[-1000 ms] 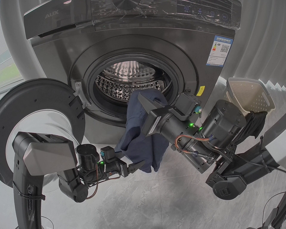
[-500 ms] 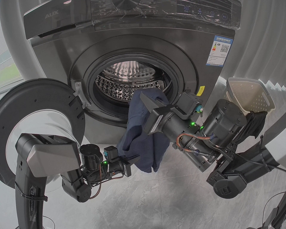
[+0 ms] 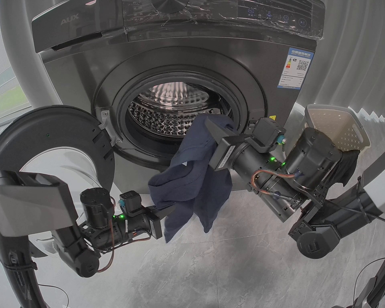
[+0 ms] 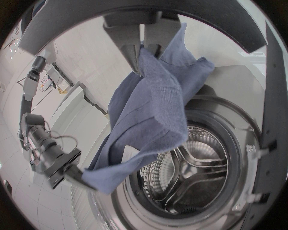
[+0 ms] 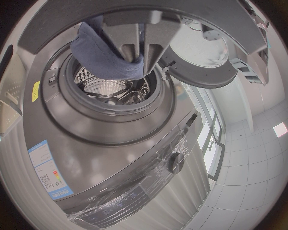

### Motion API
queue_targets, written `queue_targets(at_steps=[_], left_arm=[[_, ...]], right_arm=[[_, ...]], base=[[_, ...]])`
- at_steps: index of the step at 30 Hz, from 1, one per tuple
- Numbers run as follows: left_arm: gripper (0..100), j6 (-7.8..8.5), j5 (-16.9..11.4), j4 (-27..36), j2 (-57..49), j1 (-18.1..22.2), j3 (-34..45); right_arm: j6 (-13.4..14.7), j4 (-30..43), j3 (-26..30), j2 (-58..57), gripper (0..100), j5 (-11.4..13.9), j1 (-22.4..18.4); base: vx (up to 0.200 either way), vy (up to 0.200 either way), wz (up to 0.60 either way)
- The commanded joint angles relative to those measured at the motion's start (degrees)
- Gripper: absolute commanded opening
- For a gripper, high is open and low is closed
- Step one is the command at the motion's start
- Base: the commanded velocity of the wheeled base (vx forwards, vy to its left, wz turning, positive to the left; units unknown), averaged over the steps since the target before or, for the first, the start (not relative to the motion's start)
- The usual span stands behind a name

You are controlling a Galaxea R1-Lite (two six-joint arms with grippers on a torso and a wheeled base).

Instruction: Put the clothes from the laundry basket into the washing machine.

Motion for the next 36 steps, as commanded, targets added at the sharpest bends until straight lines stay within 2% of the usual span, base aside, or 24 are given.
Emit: queue_targets(at_steps=[1, 6, 9, 15, 21, 24, 29, 31, 36], left_arm=[[0, 0.64, 0.83, 0.10, -14.01, 1.36, 8.61], [0, 0.38, 1.71, 0.19, -20.17, 2.50, 10.28], [0, -0.15, 1.62, 0.19, -25.18, 2.68, 11.15], [0, -0.06, 1.88, 0.19, -26.76, 2.85, 9.04], [0, -0.24, 4.61, 0.19, -26.93, 3.47, 5.62], [0, -0.24, 4.78, 0.19, -27.20, 4.35, 4.04], [0, -1.64, 7.68, 0.28, -29.22, 4.79, 0.52], [0, -1.73, 8.47, 0.28, -29.83, 4.79, -0.01], [0, -1.82, 8.74, 0.28, -30.27, 4.79, -0.97]], right_arm=[[0.19, 0.09, 3.31, -4.67, 0, -0.33, -3.17], [0.80, 0.18, 6.21, -7.22, 0, -0.33, -3.35], [0.98, 0.18, 9.82, -9.07, 0, -0.33, -3.26], [0.98, 0.18, 12.10, -10.30, 0, -0.33, -3.52], [0.80, 0.27, 15.62, -11.00, 0, -0.33, -4.40], [0.80, 0.27, 15.70, -10.91, 0, -0.33, -4.75], [0.27, 0.88, 14.56, -11.18, 0, -0.33, -6.42], [0.27, 1.15, 14.47, -11.35, 0, -0.33, -6.60], [0.19, 0.97, 13.24, -11.97, 0, -0.15, -6.34]], base=[[0.000, 0.000, 0.00], [0.000, 0.000, 0.00], [0.000, 0.000, 0.00], [0.000, 0.000, 0.00], [0.000, 0.000, 0.00], [0.000, 0.000, 0.00], [0.000, 0.000, 0.00], [0.000, 0.000, 0.00], [0.000, 0.000, 0.00]])
